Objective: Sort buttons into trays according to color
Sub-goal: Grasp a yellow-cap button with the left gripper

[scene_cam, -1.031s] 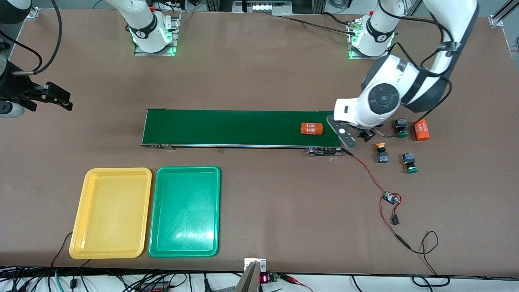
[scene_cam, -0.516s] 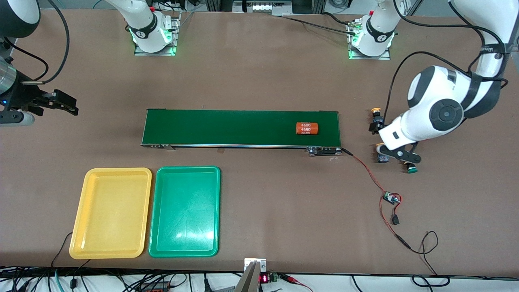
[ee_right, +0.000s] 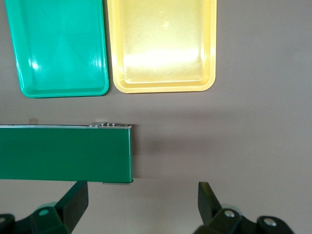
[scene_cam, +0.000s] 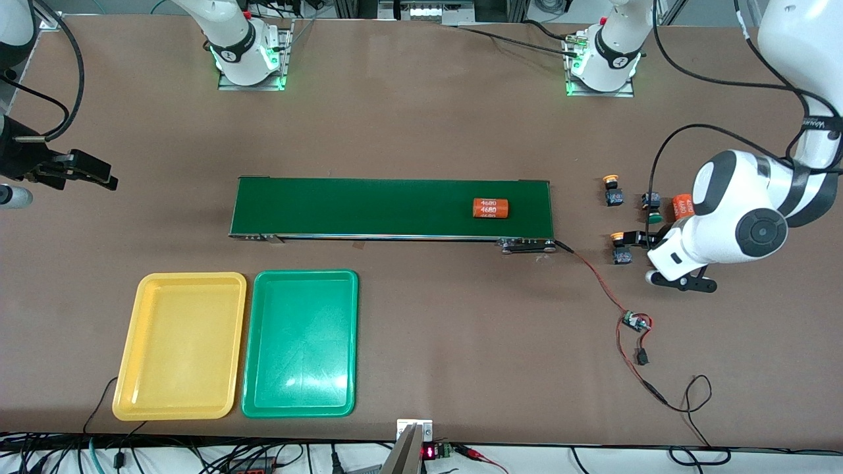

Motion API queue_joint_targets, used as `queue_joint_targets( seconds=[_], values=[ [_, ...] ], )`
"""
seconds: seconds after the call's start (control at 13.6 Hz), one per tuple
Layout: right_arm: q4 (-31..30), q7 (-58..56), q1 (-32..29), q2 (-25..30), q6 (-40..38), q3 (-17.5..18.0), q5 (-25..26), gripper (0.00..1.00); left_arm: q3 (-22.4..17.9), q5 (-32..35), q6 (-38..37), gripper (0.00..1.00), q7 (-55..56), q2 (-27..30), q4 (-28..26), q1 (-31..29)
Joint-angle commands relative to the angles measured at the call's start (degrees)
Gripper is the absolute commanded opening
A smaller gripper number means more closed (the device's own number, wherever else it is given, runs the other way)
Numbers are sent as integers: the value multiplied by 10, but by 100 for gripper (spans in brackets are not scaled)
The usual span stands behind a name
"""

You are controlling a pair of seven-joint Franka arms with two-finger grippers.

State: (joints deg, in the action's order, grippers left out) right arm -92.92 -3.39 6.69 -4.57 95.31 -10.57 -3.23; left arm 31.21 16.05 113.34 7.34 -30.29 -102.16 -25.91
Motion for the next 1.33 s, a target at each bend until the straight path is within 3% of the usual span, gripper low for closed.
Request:
queue_joint_targets(
  seconds=[0.0,0.15,0.37,0.52,0.59,0.96,1.03,1.25],
  values=[
    [-10,-8,1,9,9,5,-3,100,6,20,69,100,32,-26,-28,-12],
    [-9,-7,8,10,8,8,10,100,-12,21,148,100,35,-34,-64,-12],
    [-9,1,10,9,5,8,9,100,-19,21,173,100,36,-50,-73,-12],
    [-9,15,10,10,0,8,9,100,-25,21,211,94,43,-52,-96,-12],
    [-8,14,9,10,-6,8,9,100,-25,21,222,87,54,-54,-104,-12],
    [-6,6,5,-4,-14,7,9,100,-30,21,216,34,65,-54,-102,-13],
    [-6,8,4,-10,-29,6,9,100,-26,21,204,29,73,-50,-99,-12],
    [-4,17,11,-17,-30,7,8,100,0,21,151,28,92,-18,-89,-10]
  ],
)
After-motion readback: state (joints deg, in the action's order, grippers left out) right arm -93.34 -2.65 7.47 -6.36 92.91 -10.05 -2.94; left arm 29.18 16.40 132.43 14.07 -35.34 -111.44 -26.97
